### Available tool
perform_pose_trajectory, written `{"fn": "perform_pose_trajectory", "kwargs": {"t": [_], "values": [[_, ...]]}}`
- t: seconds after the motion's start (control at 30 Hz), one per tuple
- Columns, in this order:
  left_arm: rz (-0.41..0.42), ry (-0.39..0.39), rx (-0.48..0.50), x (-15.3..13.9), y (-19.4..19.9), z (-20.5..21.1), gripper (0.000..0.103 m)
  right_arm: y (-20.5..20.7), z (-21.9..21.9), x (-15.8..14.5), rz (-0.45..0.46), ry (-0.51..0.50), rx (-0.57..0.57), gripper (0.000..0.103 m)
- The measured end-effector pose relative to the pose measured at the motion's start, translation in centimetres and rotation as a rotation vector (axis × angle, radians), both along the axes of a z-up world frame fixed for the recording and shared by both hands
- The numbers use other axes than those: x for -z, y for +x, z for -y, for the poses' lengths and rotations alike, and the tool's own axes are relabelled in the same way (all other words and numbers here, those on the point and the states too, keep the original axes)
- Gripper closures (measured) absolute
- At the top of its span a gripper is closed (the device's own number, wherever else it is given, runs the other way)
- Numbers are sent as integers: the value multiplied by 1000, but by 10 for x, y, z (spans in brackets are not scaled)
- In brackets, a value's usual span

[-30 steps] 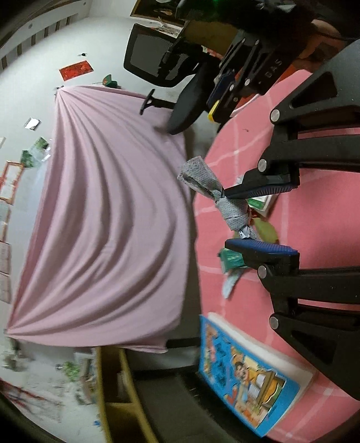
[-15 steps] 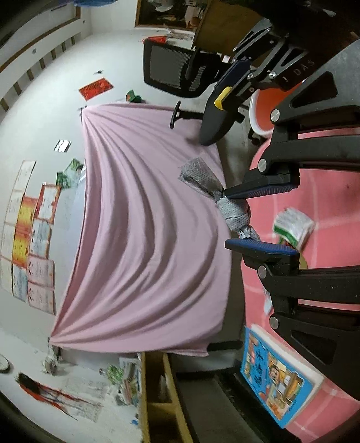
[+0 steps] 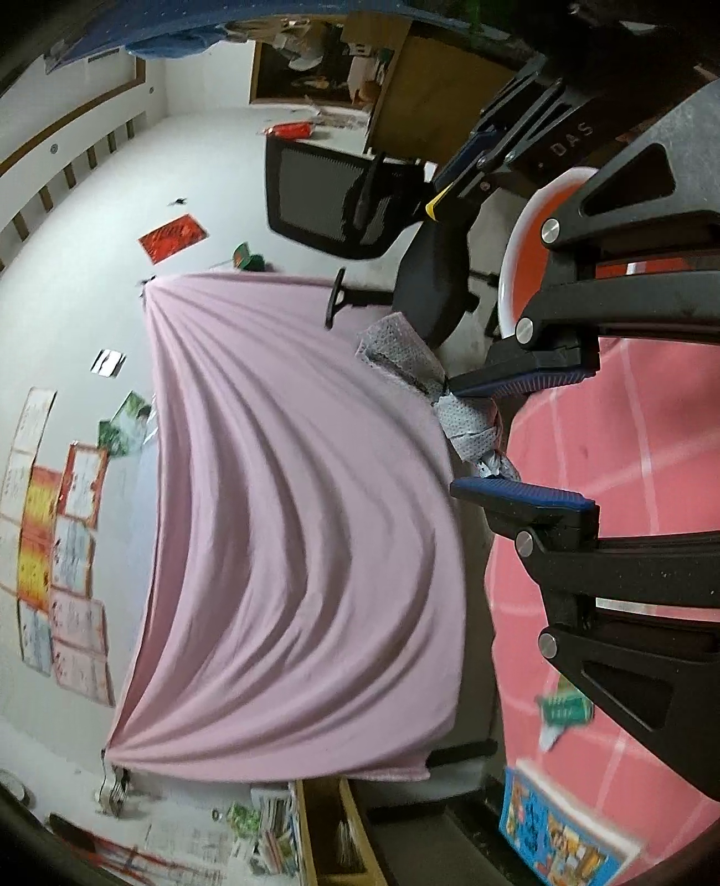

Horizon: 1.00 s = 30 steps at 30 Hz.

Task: Collect trash
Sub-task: 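Carry the grey wrapper and yellow piece over the orange bucket with both tools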

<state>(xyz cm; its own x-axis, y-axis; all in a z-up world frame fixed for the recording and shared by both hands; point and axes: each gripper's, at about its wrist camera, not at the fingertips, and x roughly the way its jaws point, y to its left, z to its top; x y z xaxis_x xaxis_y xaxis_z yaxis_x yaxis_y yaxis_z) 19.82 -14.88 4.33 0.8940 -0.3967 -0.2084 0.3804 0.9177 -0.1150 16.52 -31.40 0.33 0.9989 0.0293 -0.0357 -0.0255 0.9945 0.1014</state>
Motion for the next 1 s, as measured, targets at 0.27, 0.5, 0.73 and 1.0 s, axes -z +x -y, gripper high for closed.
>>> {"fn": "perform_pose_trajectory", "kwargs": {"t": [0.27, 0.5, 0.73, 1.0], "values": [[-98, 10, 81, 10, 28, 59, 78, 16, 55, 13, -143, 144, 100, 74], [-219, 52, 148, 23, 52, 100, 78, 26, 85, 27, -255, 235, 142, 74], [-321, 89, 179, 33, 71, 127, 78, 31, 96, 31, -309, 278, 156, 74], [-414, 104, 187, 49, 81, 139, 78, 36, 109, 39, -364, 327, 160, 73]]}}
